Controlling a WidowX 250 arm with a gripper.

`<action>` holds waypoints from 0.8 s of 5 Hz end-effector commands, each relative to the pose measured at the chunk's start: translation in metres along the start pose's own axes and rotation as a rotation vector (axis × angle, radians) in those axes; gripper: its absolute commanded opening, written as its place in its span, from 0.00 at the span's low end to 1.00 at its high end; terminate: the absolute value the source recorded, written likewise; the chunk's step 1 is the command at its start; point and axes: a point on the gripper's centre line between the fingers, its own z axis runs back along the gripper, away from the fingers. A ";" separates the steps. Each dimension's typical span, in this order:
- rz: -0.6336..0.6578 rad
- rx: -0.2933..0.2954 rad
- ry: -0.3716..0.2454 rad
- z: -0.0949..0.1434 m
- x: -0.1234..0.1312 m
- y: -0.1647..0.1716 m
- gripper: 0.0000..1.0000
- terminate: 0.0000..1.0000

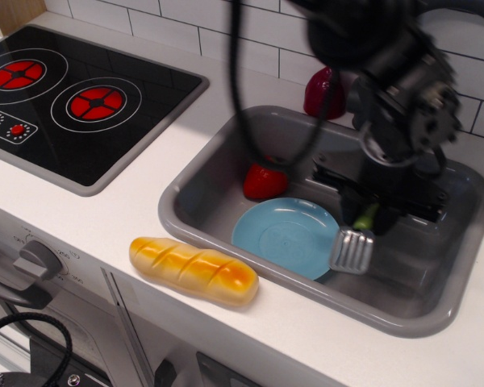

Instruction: Take spatula off plate sink

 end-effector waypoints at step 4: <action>0.365 -0.045 -0.074 0.028 0.030 0.003 1.00 0.00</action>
